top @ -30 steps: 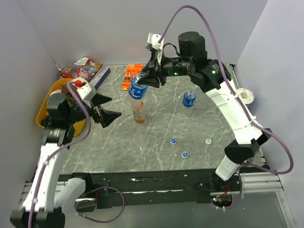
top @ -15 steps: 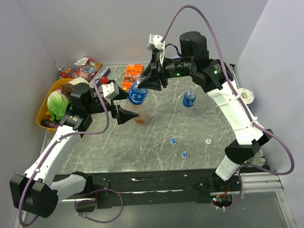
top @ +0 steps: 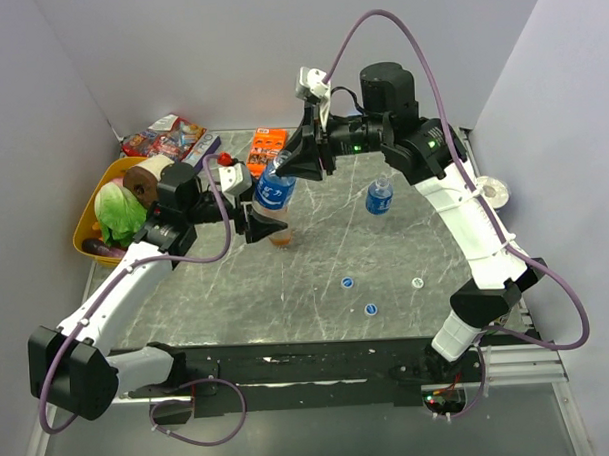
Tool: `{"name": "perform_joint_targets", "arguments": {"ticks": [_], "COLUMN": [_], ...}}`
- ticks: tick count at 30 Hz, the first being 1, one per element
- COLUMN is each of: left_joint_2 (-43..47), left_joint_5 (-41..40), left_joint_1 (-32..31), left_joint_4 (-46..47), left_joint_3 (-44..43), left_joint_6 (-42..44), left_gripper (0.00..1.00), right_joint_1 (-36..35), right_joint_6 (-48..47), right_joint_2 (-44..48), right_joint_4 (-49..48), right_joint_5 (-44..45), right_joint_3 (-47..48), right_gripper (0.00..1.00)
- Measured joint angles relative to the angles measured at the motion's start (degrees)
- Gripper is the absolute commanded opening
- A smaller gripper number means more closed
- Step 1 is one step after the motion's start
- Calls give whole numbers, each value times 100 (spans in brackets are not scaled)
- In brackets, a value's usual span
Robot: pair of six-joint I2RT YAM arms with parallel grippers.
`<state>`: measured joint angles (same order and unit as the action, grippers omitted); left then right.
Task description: Screw on the bottle caps
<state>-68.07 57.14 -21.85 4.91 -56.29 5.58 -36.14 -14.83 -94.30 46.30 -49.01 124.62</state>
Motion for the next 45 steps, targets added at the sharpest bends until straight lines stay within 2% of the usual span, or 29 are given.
{"name": "perform_joint_targets", "arguments": {"ticks": [4, 5, 6, 8, 9, 12, 14, 15, 17, 18, 19, 25, 28, 30, 34, 39, 45], "left_joint_2": [0, 0, 0, -7, -7, 13, 98, 166, 328, 437, 570, 1453, 2004, 2280, 2586, 2682, 2736], "left_joint_5": [0, 2, -4, -15, -4, -79, -236, -376, -568, -660, -741, -1222, -1537, -1729, -2122, -2430, -2592], "left_joint_1": [0, 0, 0, 0, -2, -42, -131, -199, -328, -389, -444, -629, -785, -872, -999, -1040, -1045], "left_joint_4": [0, 2, 4, 20, 37, 319, 503, 555, 669, 719, 750, 726, 647, 619, 439, 363, 431], "left_joint_3": [-9, -9, -9, -9, -4, 70, 225, 337, 592, 732, 876, 1729, 2450, 2863, 3195, 3215, 3362], "left_joint_6": [37, 63, 68, 24, 9, -76, -68, -50, 70, 131, 219, 866, 1086, 1108, 1056, 822, 612], "left_gripper": [56, 53, 52, 52, 52, 50, 44, 32, 20, 6, 1, 1, 1, 1, 1, 1, 1], "right_joint_1": [0, 0, 0, -2, -11, -2, 79, 136, 319, 422, 555, 1117, 1117, 1115, 999, 289, -232], "right_joint_6": [-11, 4, 15, 9, 15, -105, -186, -221, -396, -479, -614, -1847, -2651, -3206, -4232, -5421, -6319], "right_joint_2": [0, 0, 0, 0, 0, -22, 79, 151, 535, 734, 1051, 2820, 3213, 3248, 3226, 3132, 2697], "right_joint_4": [-31, -33, -33, 0, 28, 358, 540, 627, 866, 887, 896, 898, 997, 1029, 918, 533, 208], "right_joint_5": [120, 160, 186, 256, 332, 787, 1156, 1272, 1696, 1816, 1965, 2155, 2098, 2039, 2011, 2159, 2308], "right_joint_3": [-7, -13, -13, -4, 15, 262, 273, 229, -195, -468, -892, -3928, -5093, -5626, -6590, -7807, -8421], "right_gripper": [4, 11, 42, 64, 79, 90, 90, 90, 90, 89, 89, 84, 74, 68, 67, 66, 62]}}
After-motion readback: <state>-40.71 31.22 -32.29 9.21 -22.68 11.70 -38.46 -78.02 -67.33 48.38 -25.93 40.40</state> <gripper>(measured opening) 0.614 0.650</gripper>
